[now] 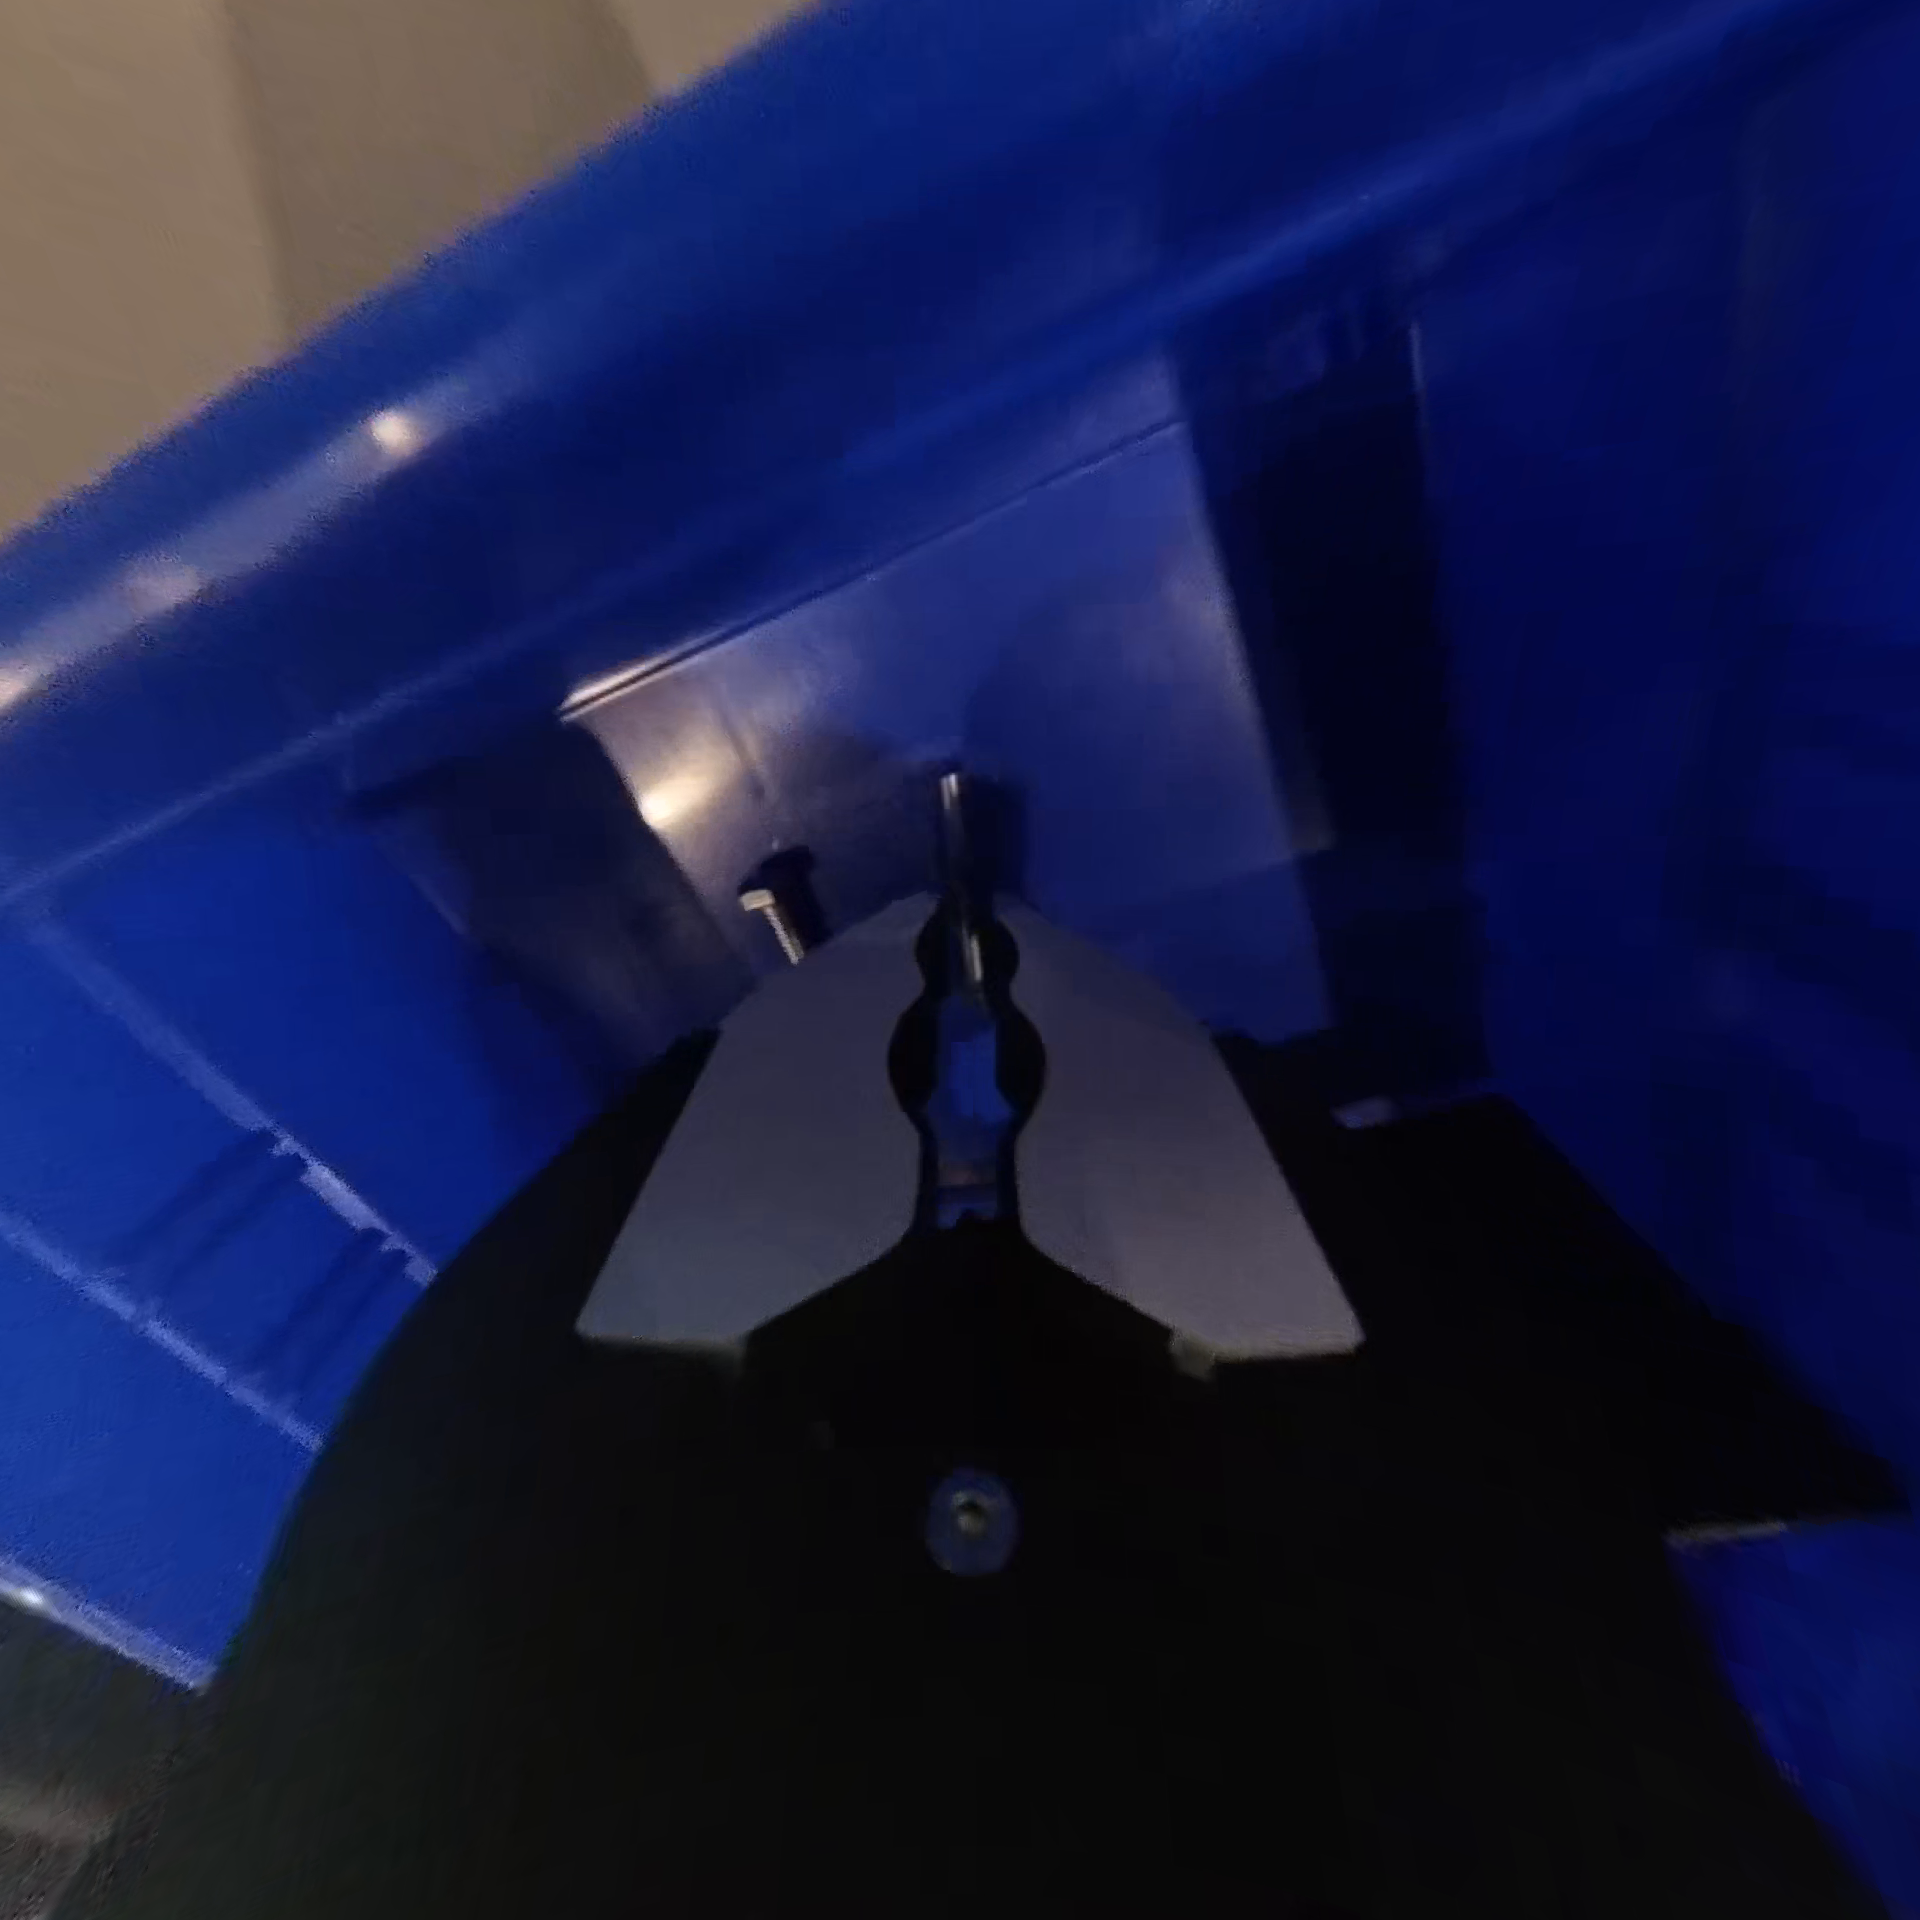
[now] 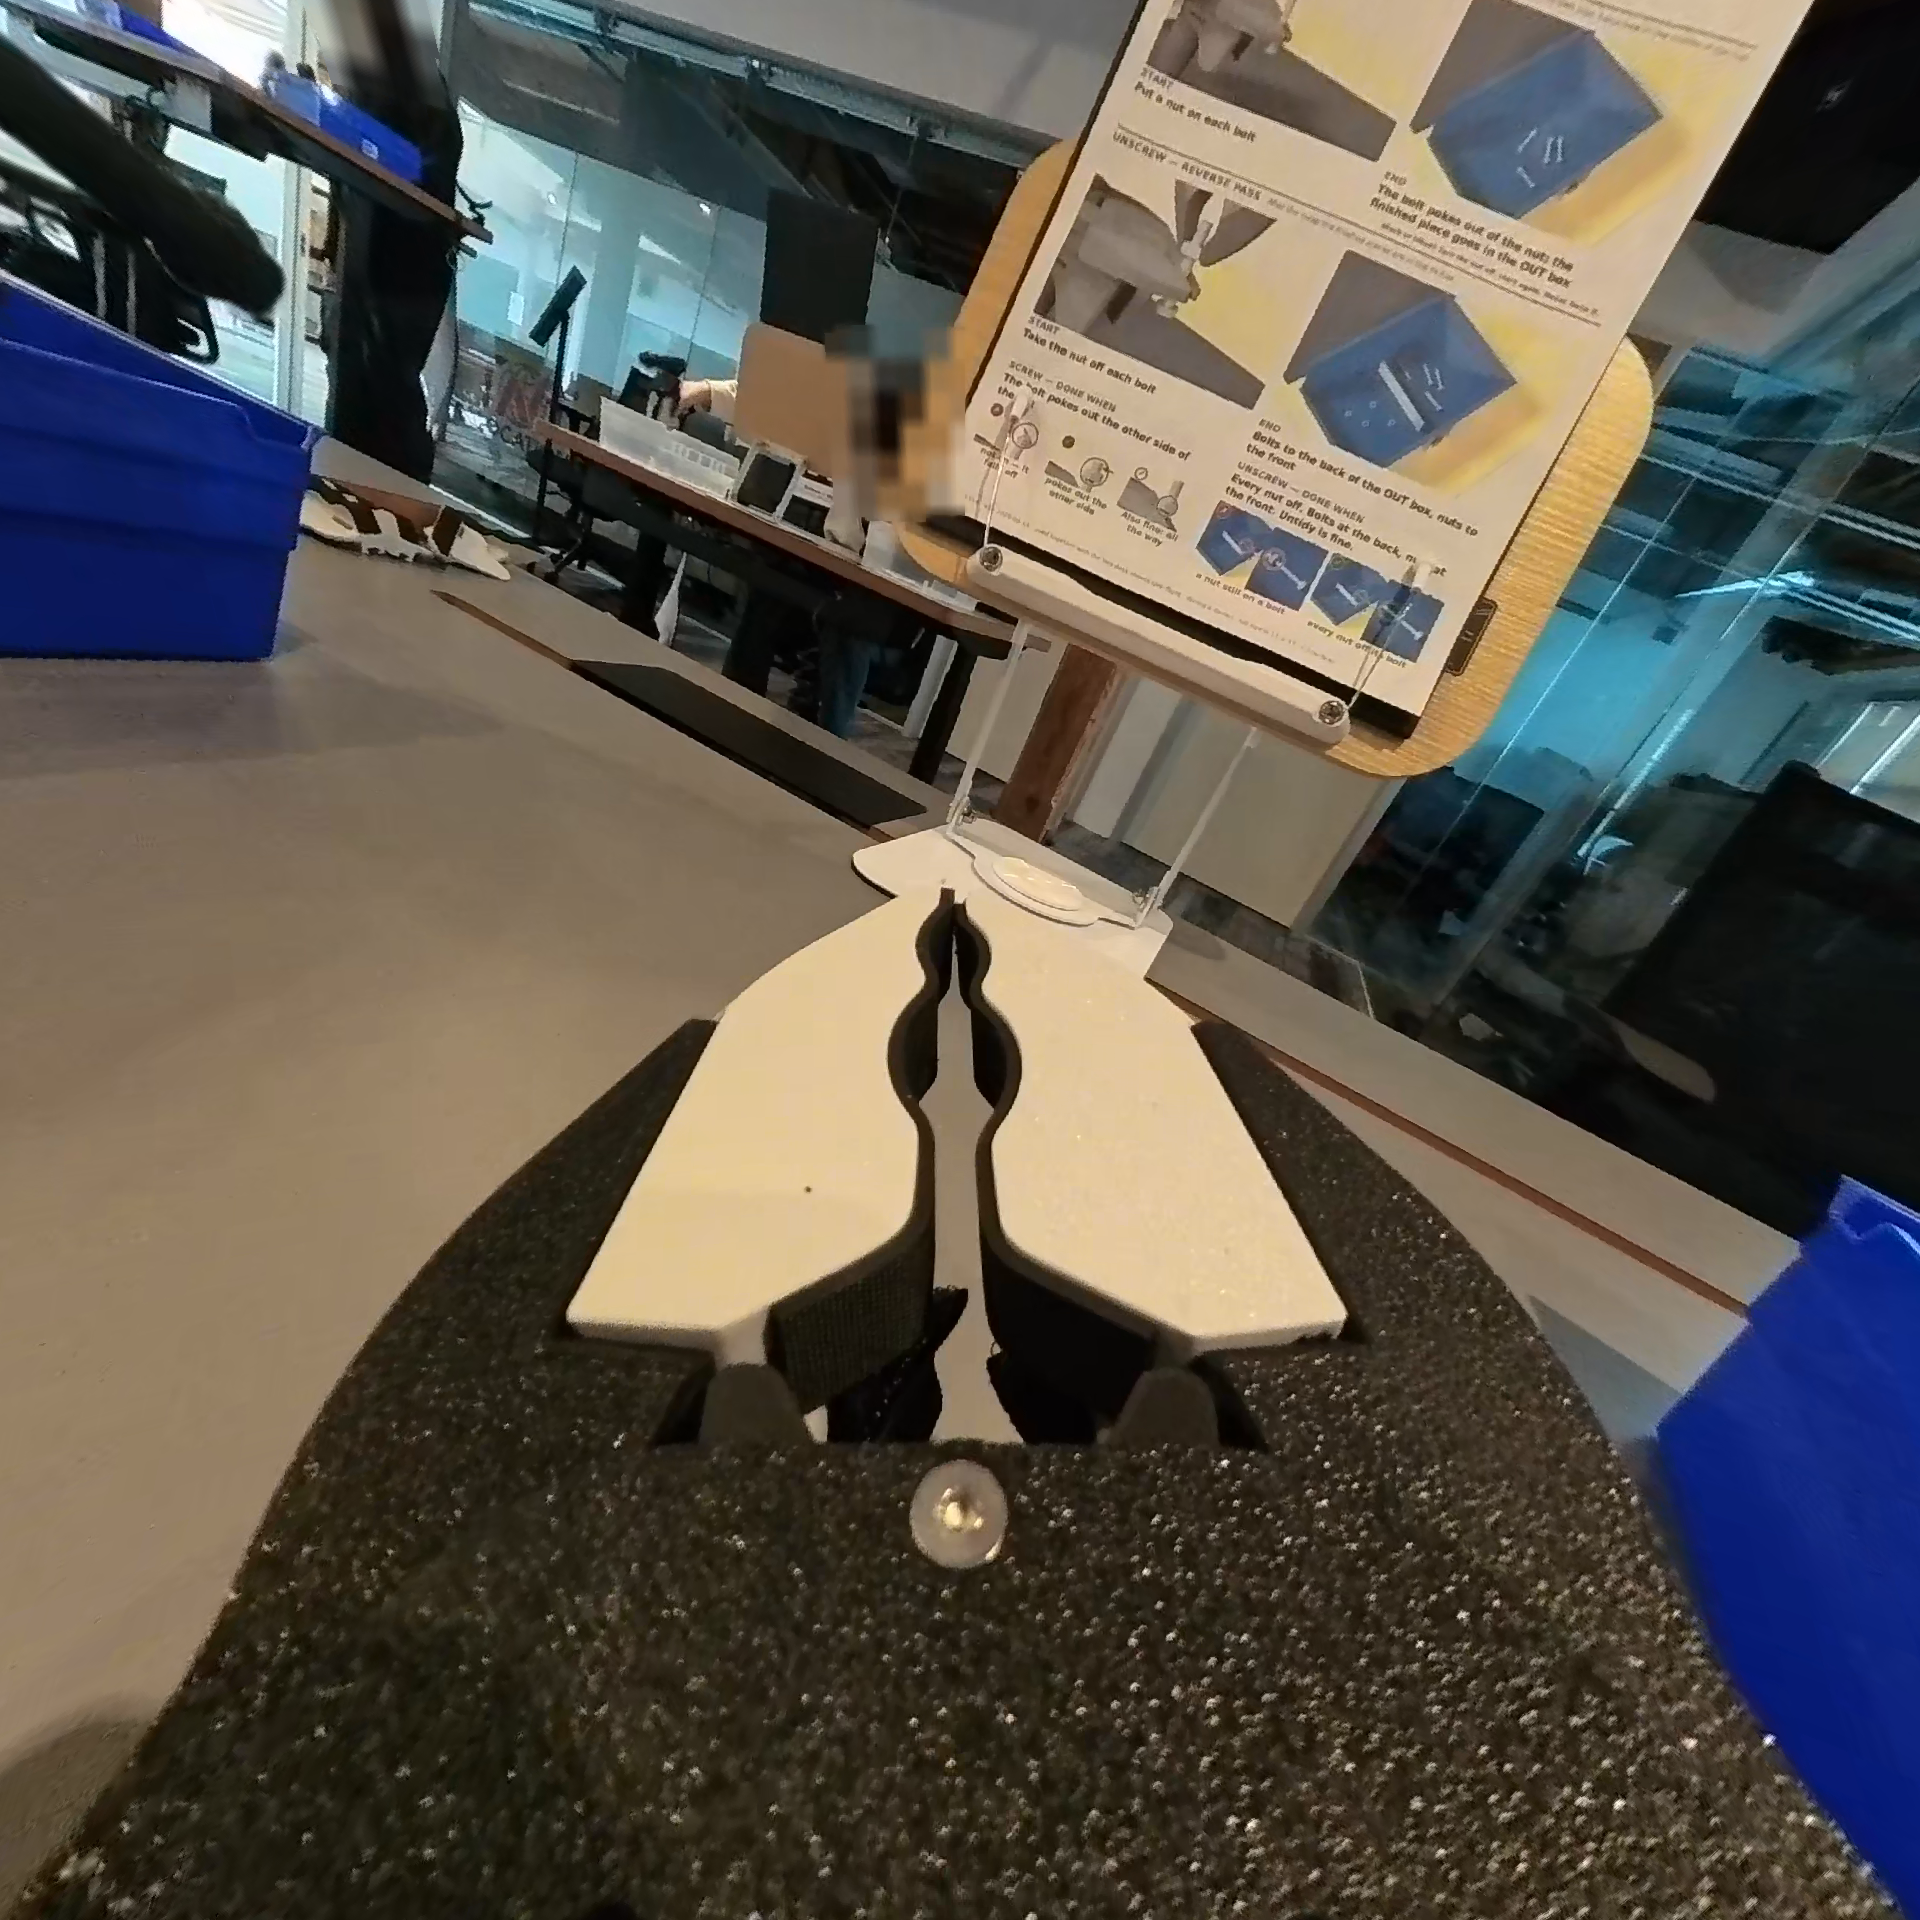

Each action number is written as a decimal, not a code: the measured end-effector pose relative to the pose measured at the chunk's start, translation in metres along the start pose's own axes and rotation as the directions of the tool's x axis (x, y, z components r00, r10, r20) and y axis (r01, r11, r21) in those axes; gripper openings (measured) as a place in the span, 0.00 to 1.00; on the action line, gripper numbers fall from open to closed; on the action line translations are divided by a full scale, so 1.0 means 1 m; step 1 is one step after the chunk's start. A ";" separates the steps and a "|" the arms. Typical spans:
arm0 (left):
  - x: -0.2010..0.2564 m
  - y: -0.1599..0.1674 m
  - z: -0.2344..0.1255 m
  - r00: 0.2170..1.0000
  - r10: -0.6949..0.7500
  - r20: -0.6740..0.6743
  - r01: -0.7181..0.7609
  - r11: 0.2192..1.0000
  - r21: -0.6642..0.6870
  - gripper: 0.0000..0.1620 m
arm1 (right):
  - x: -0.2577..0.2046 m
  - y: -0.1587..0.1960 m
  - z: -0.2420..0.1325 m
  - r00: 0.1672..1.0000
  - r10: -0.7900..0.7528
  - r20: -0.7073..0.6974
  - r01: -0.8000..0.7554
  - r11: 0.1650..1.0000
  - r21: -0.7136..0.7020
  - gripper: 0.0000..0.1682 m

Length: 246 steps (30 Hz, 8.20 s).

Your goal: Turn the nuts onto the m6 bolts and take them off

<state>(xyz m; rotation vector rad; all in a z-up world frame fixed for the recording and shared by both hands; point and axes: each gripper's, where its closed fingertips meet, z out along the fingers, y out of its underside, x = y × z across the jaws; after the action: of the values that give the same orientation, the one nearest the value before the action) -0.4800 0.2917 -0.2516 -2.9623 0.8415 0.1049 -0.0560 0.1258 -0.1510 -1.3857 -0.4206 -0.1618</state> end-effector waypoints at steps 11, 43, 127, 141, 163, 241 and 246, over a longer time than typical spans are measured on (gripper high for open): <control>0.165 -0.032 -0.185 0.947 0.322 0.022 -0.194 0.515 0.835 0.02 | -0.010 -0.009 0.003 0.997 0.039 0.073 -0.041 0.999 0.026 0.00; 0.357 -0.022 -0.093 0.828 0.557 0.067 -0.179 0.149 0.972 0.00 | -0.003 -0.007 -0.005 0.914 0.356 0.193 -0.354 0.934 -0.048 0.00; 0.374 0.020 -0.034 0.476 0.859 0.190 -0.595 0.155 0.789 0.06 | -0.150 0.027 -0.044 0.404 0.202 0.892 0.203 0.931 -0.302 0.03; 0.345 -0.017 -0.103 0.761 0.649 0.011 -0.116 0.119 0.986 0.06 | -0.112 -0.031 0.003 0.476 0.512 0.715 -0.435 0.844 -0.315 0.21; 0.320 -0.035 -0.089 0.870 0.412 0.269 -0.340 0.109 0.934 0.16 | -0.113 0.027 0.005 0.733 0.285 0.617 0.036 0.890 -0.454 0.03; 0.316 -0.036 -0.089 0.885 0.395 0.245 -0.308 0.104 0.946 0.00 | -0.012 0.010 0.035 0.994 0.106 -0.021 -0.108 0.989 -0.099 0.00; 0.309 -0.010 -0.132 0.912 0.342 0.228 -0.245 0.006 0.970 0.00 | -0.018 0.005 0.031 1.000 0.015 -0.022 -0.016 0.997 -0.069 0.00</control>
<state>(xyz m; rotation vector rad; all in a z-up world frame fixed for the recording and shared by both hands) -0.2065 0.1286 -0.1448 -1.3738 0.9451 -0.4273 -0.0767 0.1546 -0.1588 -1.4537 -0.3898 -0.1797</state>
